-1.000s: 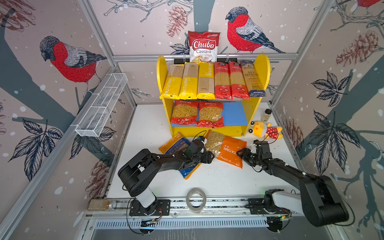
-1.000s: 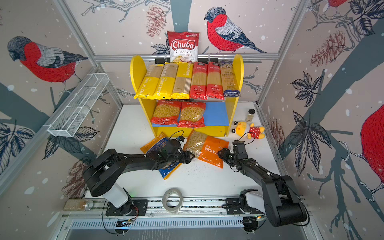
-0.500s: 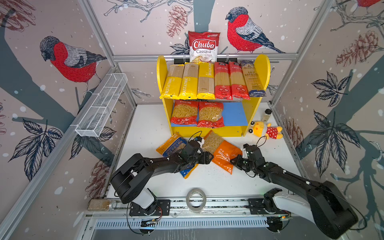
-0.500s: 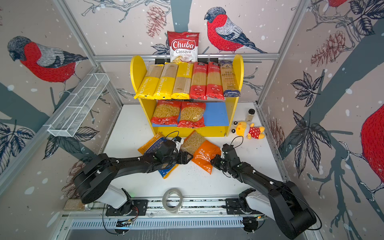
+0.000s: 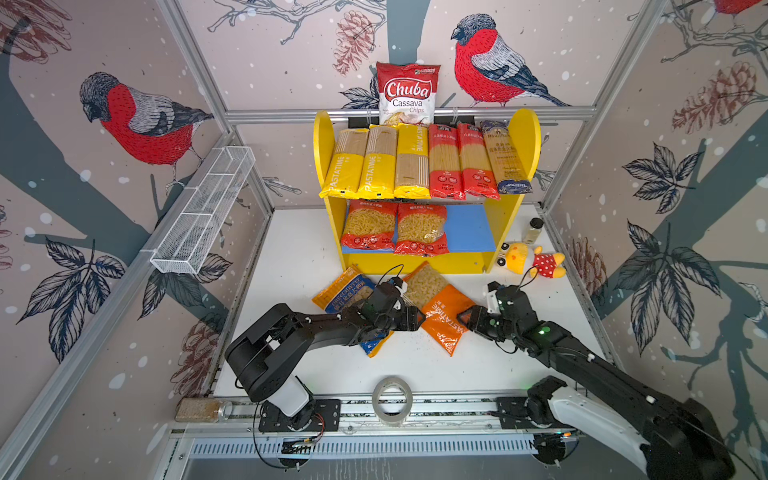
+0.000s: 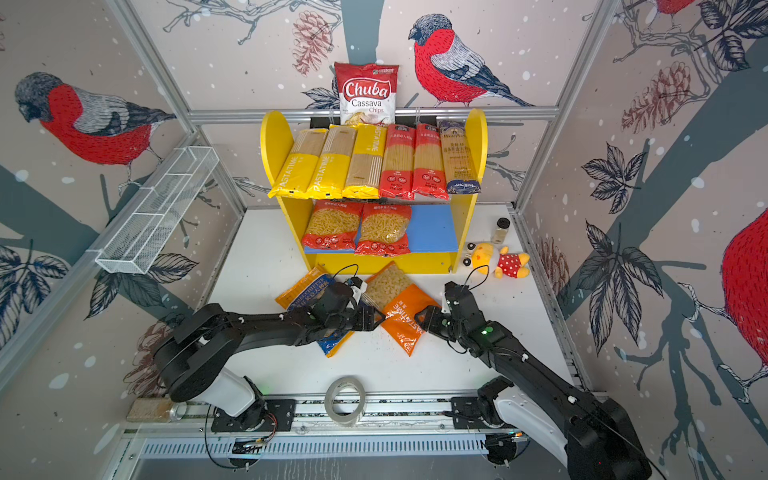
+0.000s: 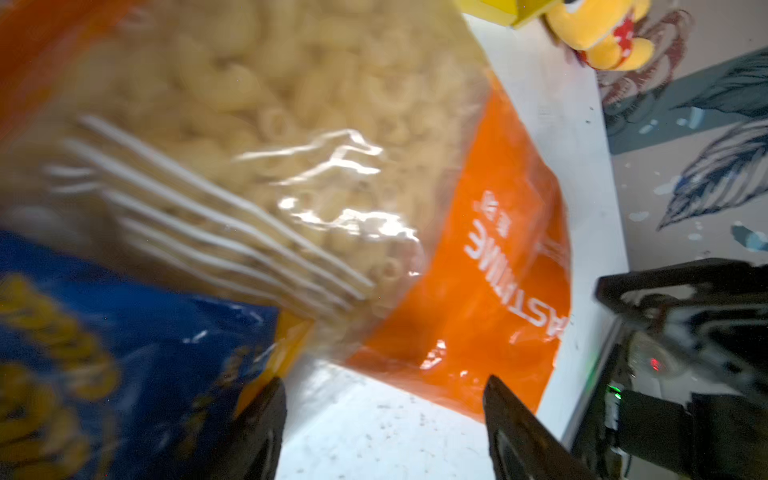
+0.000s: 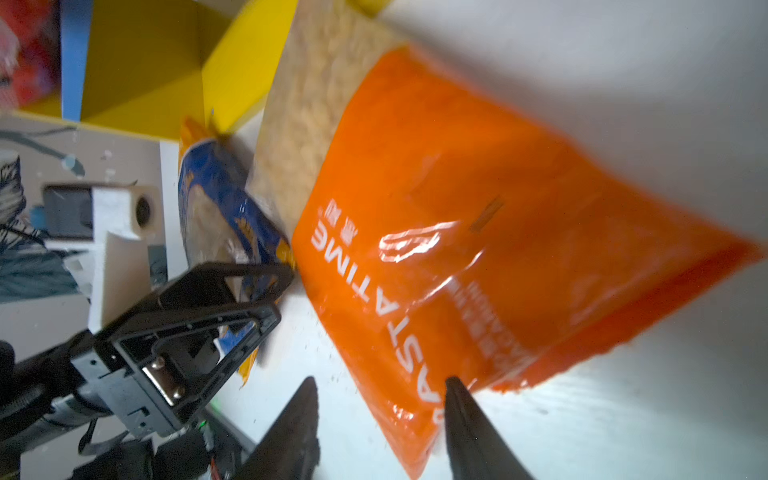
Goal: Place and organize the pasta boxes and bags onto the shelf
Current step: 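Close both grippers on the orange macaroni bag's edges and tilt it upright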
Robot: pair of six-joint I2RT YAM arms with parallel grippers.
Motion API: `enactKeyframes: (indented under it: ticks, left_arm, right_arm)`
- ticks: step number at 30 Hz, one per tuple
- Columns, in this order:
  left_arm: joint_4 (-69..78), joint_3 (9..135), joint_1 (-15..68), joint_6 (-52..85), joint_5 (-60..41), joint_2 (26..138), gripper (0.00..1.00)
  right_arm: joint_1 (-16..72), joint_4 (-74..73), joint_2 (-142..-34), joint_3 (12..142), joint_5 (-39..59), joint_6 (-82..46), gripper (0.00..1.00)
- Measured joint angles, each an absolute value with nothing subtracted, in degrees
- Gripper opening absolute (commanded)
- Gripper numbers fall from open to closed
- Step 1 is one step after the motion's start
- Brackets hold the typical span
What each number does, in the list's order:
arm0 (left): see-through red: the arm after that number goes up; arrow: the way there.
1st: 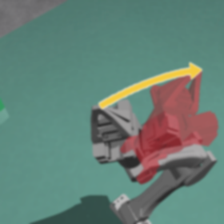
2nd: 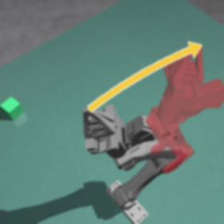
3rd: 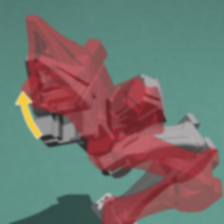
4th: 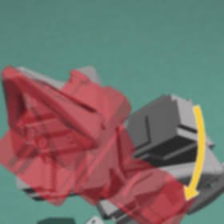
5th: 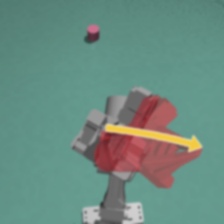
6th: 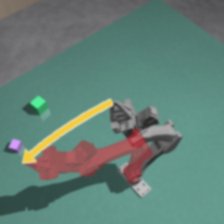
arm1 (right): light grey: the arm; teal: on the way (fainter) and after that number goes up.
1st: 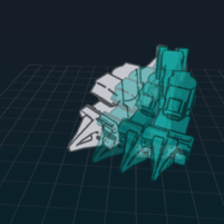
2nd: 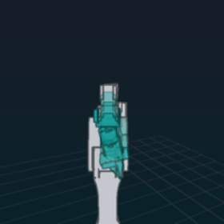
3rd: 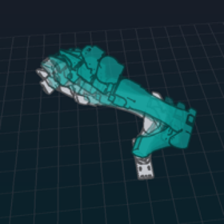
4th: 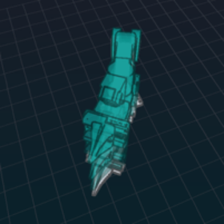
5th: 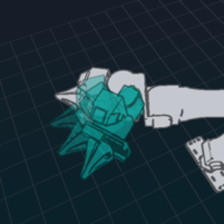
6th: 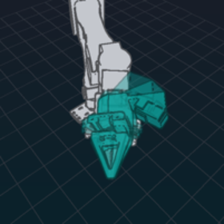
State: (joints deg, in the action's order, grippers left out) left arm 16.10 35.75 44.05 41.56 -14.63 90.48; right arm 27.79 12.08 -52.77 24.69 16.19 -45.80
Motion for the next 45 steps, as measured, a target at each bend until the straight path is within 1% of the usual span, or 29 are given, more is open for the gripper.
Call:
enactKeyframes:
  ticks: [3, 7, 10, 14, 16, 19, 22, 26, 30, 32, 34, 37, 40, 45]
  left_arm:
    - [15.53, 35.33, 42.28, 40.80, -13.93, 90.76, 0.75]
    - [14.48, 35.64, 41.91, 39.62, -13.26, 90.78, 0.74]
    - [11.05, 36.62, 42.33, 38.76, -11.38, 90.00, 0.74]
    - [5.39, 39.64, 46.30, 37.43, -8.12, 89.17, 0.76]
    - [4.97, 40.49, 47.83, 37.06, -8.51, 89.27, 0.79]
    - [5.06, 39.94, 48.14, 37.17, -9.34, 89.41, 0.85]
    - [7.18, 38.06, 46.98, 37.93, -12.19, 89.43, 0.87]
    - [11.77, 37.45, 45.19, 39.57, -15.25, 90.74, 0.87]
    - [13.10, 37.76, 44.03, 40.07, -16.40, 91.70, 0.85]
    - [13.26, 37.95, 43.64, 40.12, -16.73, 92.05, 0.84]
    - [13.17, 38.35, 43.53, 40.10, -16.71, 92.40, 0.83]
    - [12.86, 38.83, 43.72, 40.07, -16.64, 92.79, 0.81]
    - [12.88, 39.18, 45.08, 40.05, -15.81, 93.27, 0.80]
    - [13.76, 39.75, 47.31, 40.27, -14.68, 94.37, 0.77]
  right_arm:
    - [22.41, 11.70, -54.35, 24.73, 15.81, -43.29, 0.63]
    - [17.12, 10.52, -60.03, 26.70, 15.81, -40.18, 0.65]
    - [15.88, 8.58, -65.28, 29.04, 15.31, -37.30, 0.67]
    - [14.59, 5.69, -70.32, 29.12, 14.90, -35.51, 0.68]
    - [14.83, 4.27, -72.34, 28.58, 15.38, -34.52, 0.68]
    - [16.82, 2.76, -72.34, 26.92, 15.22, -34.33, 0.64]
    - [20.95, 1.65, -69.08, 23.90, 14.87, -34.48, 0.57]
    - [29.56, 1.72, -64.73, 20.25, 14.57, -36.97, 0.51]
    - [37.87, 4.89, -59.40, 19.18, 14.39, -40.53, 0.50]
    - [38.54, 7.33, -57.04, 19.92, 13.74, -40.60, 0.52]
    - [37.15, 8.91, -55.42, 20.97, 12.82, -40.29, 0.56]
    - [30.28, 9.47, -55.44, 22.81, 12.34, -38.68, 0.63]
    - [23.53, 9.04, -59.48, 25.54, 13.23, -36.36, 0.69]
    - [22.41, 6.24, -71.33, 32.12, 15.51, -32.95, 0.74]
